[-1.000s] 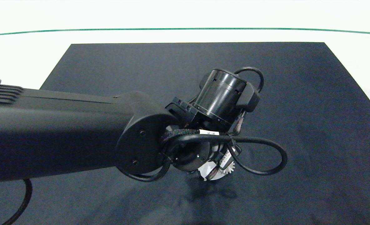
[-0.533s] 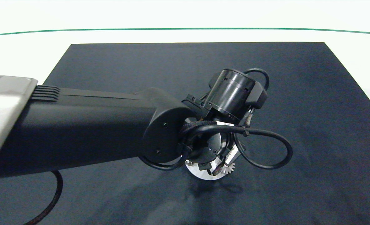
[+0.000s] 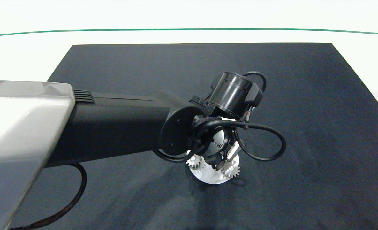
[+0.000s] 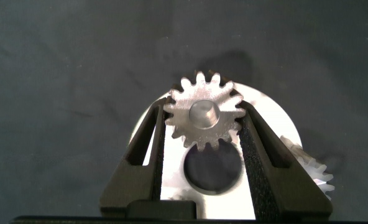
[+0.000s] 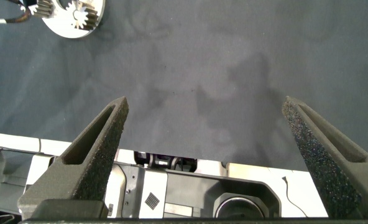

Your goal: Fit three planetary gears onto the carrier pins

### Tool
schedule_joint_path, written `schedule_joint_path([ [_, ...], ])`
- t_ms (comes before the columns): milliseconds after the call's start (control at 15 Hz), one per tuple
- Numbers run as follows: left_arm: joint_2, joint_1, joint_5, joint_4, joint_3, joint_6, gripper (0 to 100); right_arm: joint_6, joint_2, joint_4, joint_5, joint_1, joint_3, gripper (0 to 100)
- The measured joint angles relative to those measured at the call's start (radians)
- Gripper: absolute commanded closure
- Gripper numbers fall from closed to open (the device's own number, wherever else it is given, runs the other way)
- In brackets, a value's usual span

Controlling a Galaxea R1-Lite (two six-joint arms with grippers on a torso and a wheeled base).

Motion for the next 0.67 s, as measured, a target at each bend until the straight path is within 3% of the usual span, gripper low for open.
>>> schedule_joint_path([
  [200, 0.003, 0.027, 0.0, 0.001, 0.0, 0.019, 87, 0.0, 0.0, 0.0, 0.016, 0.001, 0.006, 0],
  [667, -0.023, 0.032, 0.001, 0.041, 0.007, 0.017, 87, -0.001, 0.0, -0.001, 0.016, 0.0, 0.013, 0],
])
